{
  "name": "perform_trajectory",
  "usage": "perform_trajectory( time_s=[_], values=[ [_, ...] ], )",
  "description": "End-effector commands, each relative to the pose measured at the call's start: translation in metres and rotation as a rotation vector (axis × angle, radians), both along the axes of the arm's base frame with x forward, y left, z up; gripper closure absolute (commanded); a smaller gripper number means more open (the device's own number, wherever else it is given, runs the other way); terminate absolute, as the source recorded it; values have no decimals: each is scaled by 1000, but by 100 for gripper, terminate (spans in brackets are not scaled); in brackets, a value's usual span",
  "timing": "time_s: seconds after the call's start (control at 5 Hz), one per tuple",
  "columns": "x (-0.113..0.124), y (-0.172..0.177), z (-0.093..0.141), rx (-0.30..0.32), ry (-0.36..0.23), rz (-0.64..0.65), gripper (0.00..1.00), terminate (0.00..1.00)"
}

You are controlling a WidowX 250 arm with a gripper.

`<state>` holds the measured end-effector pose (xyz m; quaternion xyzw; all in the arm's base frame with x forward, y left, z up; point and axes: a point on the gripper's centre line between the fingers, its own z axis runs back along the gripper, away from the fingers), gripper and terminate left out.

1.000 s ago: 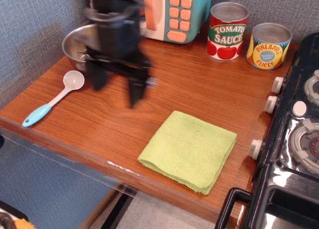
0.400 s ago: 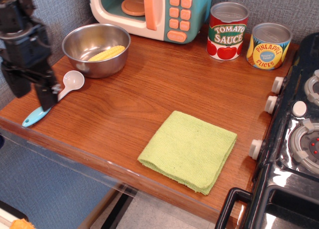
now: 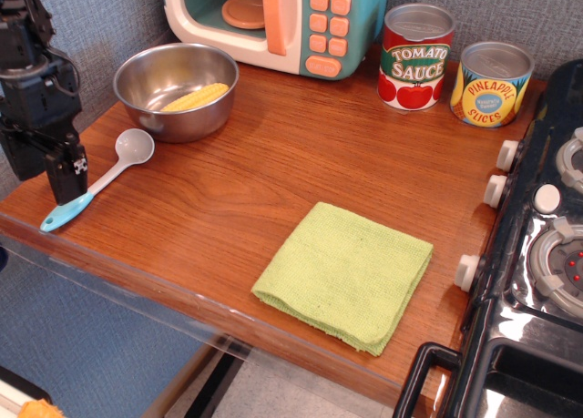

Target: PLACE THE BRUSH ON THE YELLOW CLOTH

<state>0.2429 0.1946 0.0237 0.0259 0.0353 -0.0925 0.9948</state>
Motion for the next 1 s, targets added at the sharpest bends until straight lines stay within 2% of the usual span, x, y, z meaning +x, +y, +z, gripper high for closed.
perform_trajectory(
  time_s=[0.0,0.2,0.4,0.6,0.8],
  values=[
    [6,-24,-4,23,-61,-4,0,0],
    [6,-30,-8,36,-72,11,0,0],
    [3,-29,-11,48,-69,25,100,0],
    [3,-33,-9,54,-69,26,100,0],
    [2,-36,-1,69,-93,49,100,0]
  ],
)
